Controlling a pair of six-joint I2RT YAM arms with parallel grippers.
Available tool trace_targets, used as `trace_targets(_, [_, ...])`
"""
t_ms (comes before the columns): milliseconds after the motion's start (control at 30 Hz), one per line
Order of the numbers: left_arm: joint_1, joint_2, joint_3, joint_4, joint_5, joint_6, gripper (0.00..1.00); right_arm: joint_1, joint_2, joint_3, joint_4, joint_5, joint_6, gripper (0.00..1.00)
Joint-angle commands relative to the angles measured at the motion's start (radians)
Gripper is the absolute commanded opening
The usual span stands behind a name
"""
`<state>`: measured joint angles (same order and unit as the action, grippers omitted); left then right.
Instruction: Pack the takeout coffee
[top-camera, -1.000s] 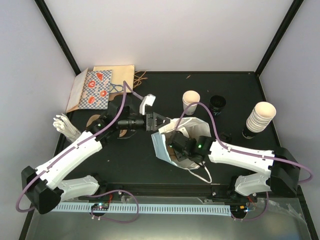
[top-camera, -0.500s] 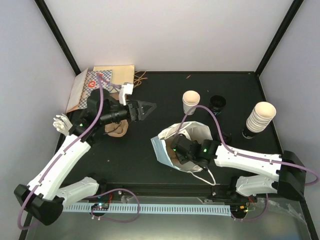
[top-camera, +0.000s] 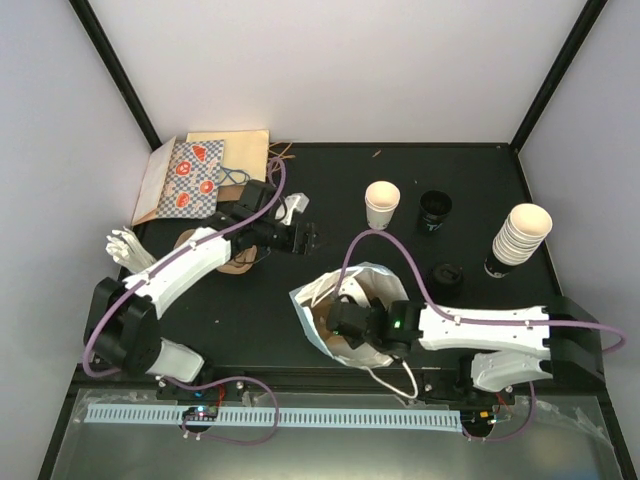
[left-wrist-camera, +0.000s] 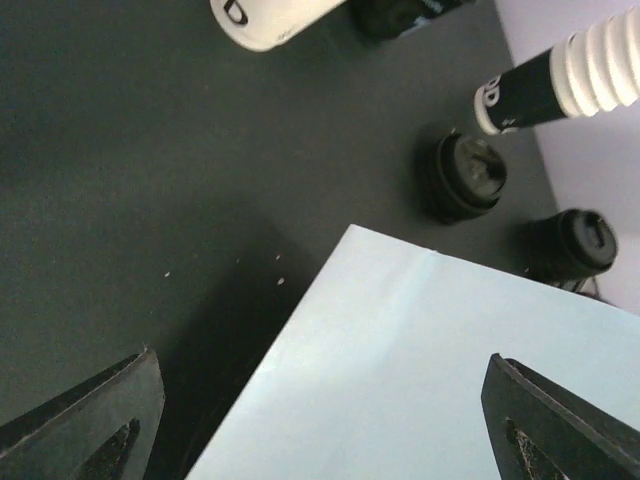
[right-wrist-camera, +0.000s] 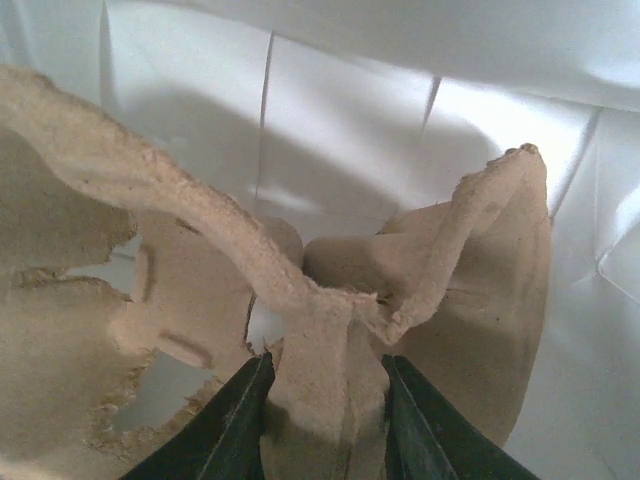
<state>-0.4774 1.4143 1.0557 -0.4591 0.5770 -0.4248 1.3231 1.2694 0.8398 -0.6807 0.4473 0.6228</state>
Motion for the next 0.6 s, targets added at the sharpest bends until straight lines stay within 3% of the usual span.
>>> trace_targets(0, [-0.021,0.042,0.047,-0.031,-0.019,0.089,0.89,0.092,0.080,0.012,-0.012,0.110,0.067,0.30])
trace_targets(200, [-0.047,0.107,0.070,-0.040,-0.022,0.185,0.86,0.182,0.180,0.052,-0.029,0.212,0.113,0.30])
trace_targets(567, [-0.064,0.185,0.059,-0.074,-0.057,0.235,0.86,0.185,0.196,0.053,0.034,0.212,0.092,0.31])
